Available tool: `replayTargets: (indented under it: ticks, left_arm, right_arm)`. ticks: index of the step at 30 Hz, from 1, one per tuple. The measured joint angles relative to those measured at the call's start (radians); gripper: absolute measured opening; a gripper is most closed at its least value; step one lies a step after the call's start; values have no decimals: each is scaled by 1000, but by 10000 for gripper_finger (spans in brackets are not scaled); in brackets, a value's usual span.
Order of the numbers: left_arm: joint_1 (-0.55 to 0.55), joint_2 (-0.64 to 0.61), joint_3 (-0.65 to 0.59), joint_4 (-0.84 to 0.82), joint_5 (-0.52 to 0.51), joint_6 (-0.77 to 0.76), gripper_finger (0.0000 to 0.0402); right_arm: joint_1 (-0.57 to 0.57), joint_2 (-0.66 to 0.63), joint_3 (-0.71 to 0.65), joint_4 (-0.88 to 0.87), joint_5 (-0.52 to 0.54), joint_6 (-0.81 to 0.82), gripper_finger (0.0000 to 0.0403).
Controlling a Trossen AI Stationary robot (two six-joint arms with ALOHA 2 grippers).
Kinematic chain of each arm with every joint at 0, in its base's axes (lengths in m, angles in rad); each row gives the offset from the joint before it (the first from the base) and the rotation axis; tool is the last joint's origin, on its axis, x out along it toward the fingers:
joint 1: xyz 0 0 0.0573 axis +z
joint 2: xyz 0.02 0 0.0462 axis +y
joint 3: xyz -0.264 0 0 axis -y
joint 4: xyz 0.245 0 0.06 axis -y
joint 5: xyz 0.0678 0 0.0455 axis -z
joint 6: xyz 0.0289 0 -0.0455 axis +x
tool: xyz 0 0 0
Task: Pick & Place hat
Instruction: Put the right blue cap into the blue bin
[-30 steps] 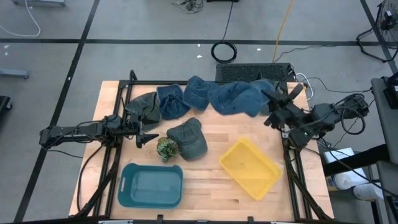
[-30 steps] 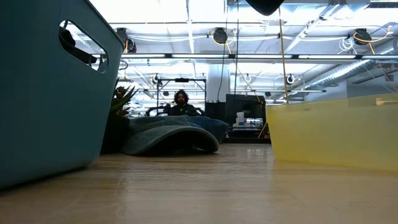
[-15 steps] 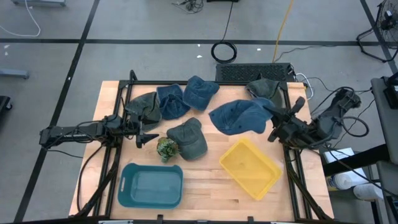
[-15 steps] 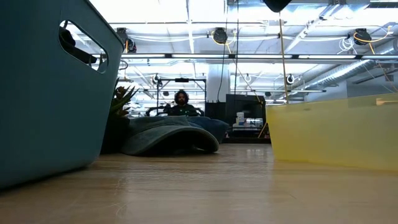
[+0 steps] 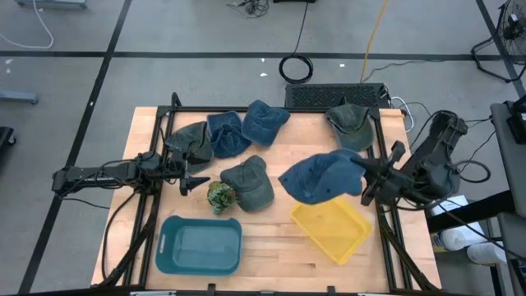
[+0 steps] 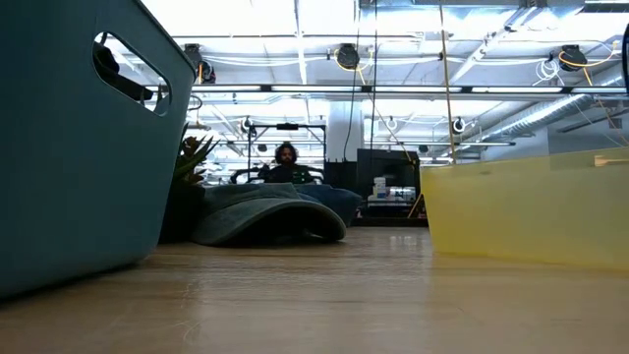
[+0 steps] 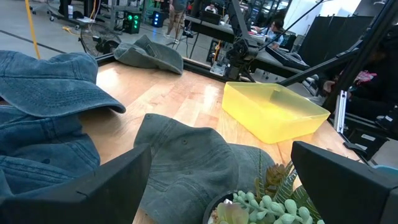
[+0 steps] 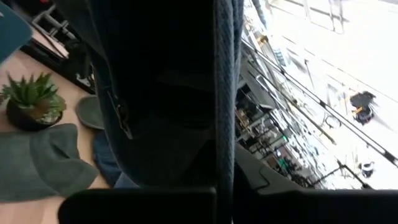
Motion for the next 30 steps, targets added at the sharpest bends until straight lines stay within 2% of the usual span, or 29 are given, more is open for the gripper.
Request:
replayTargets:
  ticks: [8, 30]
  left_arm:
    - [0, 0, 0, 0, 0, 0, 397]
    - [0, 0, 0, 0, 0, 0, 397]
  right_arm:
    - [66, 0, -3, -1, -6, -16, 0]
    - [118, -9, -3, -9, -12, -42, 0]
